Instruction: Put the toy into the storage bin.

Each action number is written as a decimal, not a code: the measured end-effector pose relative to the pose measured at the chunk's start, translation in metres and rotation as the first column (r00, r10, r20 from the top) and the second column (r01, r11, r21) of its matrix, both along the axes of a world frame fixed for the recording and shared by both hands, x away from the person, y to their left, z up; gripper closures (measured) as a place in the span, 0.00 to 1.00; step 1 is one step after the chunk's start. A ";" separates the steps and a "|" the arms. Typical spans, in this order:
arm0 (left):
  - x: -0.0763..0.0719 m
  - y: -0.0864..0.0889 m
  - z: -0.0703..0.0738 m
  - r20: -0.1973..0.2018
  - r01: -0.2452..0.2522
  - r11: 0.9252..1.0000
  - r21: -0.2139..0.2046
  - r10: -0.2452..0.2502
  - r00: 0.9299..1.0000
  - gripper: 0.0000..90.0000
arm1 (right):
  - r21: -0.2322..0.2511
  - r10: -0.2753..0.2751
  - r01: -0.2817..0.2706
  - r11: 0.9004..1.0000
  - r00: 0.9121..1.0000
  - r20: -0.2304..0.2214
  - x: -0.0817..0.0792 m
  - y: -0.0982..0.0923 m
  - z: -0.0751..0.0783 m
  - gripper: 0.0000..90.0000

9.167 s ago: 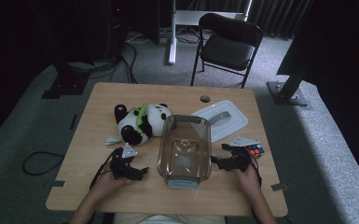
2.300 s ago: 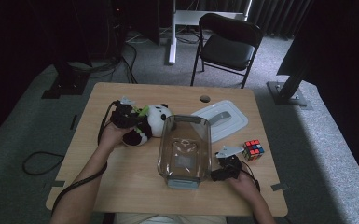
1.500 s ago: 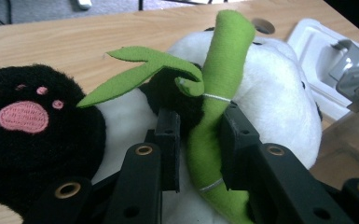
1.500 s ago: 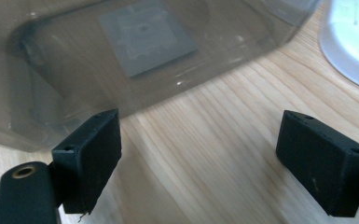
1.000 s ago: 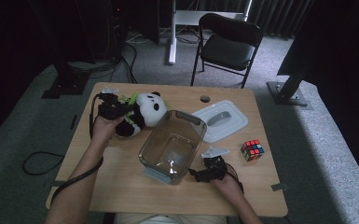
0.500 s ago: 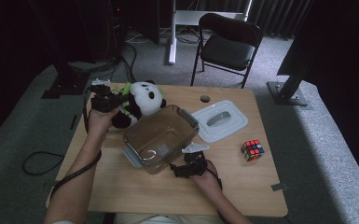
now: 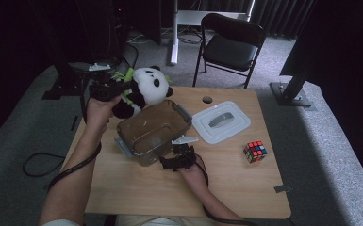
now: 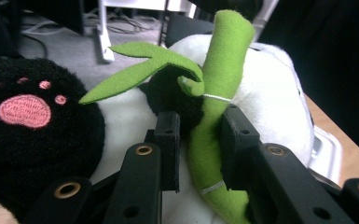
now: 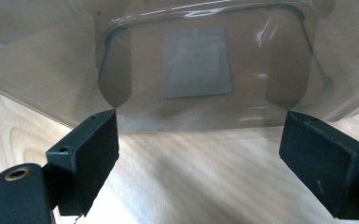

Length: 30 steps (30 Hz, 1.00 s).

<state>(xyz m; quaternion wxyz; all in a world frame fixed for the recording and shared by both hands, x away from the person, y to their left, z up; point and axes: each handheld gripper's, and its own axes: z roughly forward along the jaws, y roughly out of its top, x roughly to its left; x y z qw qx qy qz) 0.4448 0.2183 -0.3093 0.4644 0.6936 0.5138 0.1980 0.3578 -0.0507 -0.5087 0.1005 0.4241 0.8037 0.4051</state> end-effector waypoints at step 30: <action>-0.030 -0.042 -0.030 -0.075 0.138 0.987 0.077 -0.132 0.988 0.80 | 0.055 -0.018 0.017 0.998 1.000 0.023 0.024 0.023 0.011 0.13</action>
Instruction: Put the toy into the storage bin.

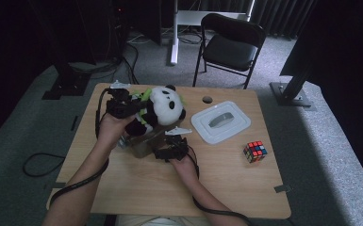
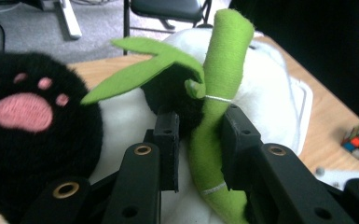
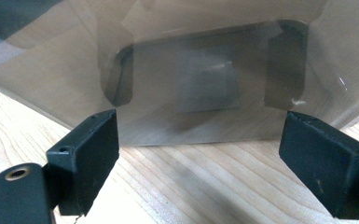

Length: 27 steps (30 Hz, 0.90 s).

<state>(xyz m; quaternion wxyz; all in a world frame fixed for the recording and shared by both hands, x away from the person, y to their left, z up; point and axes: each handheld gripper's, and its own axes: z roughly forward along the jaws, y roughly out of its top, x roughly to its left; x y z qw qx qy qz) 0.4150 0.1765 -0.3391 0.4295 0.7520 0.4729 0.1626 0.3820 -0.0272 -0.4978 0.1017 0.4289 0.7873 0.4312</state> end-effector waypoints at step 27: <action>0.005 0.009 -0.027 0.011 0.183 0.978 0.096 -0.185 0.983 0.46 | -0.004 0.058 -0.058 0.998 0.998 0.028 0.000 -0.019 0.001 0.14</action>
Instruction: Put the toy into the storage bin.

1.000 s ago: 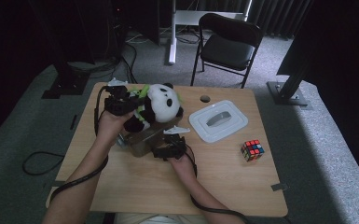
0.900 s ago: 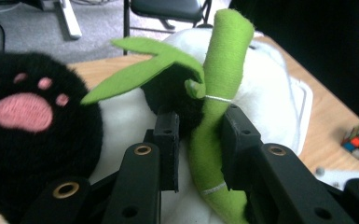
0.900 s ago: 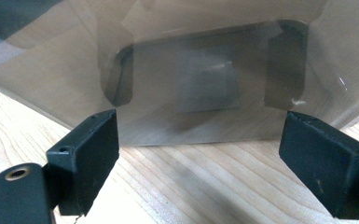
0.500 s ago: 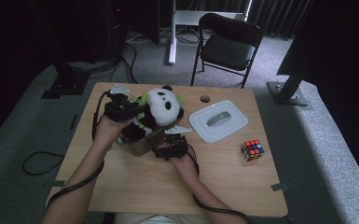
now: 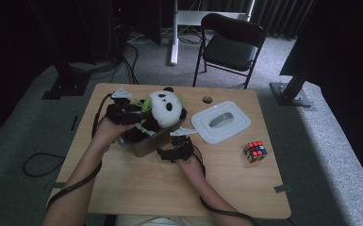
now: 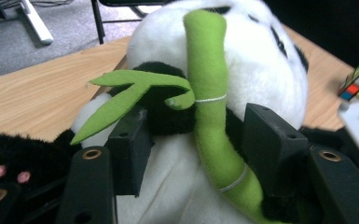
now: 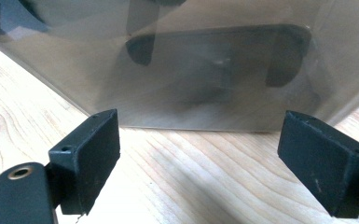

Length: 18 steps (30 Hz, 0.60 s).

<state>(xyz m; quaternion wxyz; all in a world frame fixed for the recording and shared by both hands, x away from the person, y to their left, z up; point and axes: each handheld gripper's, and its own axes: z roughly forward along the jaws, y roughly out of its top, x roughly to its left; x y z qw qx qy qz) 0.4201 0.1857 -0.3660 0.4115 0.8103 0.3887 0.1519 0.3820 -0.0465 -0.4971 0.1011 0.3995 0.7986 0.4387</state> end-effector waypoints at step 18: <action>0.021 -0.004 -0.025 -0.146 0.025 0.995 0.094 -0.011 0.989 0.48 | 0.023 0.002 -0.002 1.000 1.000 -0.016 -0.001 -0.022 -0.002 0.14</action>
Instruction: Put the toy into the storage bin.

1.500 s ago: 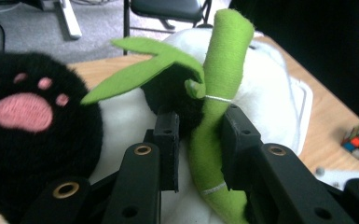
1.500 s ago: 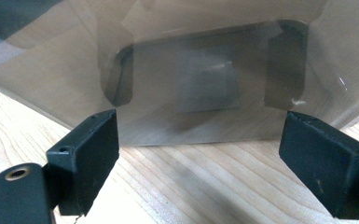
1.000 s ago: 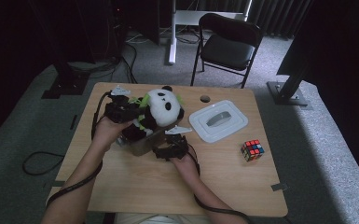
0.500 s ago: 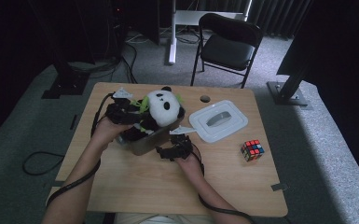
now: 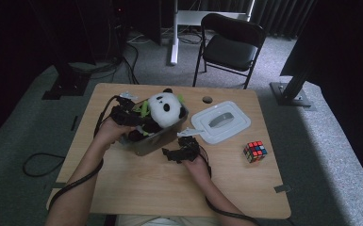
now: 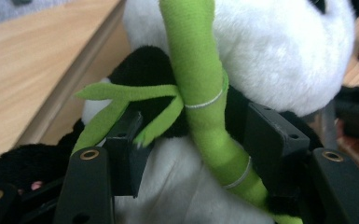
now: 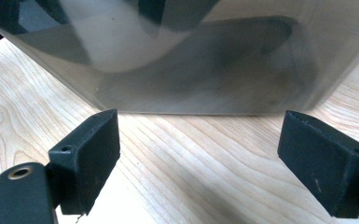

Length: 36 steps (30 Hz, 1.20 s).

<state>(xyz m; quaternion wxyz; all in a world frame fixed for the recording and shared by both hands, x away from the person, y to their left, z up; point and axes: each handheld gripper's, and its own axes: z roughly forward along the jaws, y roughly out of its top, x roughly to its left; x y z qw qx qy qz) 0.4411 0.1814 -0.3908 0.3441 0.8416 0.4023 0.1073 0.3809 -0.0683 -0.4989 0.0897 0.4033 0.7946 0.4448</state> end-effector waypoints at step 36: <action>-0.005 -0.012 0.041 0.128 0.054 0.987 -0.154 -0.034 0.991 0.38 | -0.016 -0.010 0.010 1.000 1.000 -0.012 0.000 -0.023 -0.004 0.14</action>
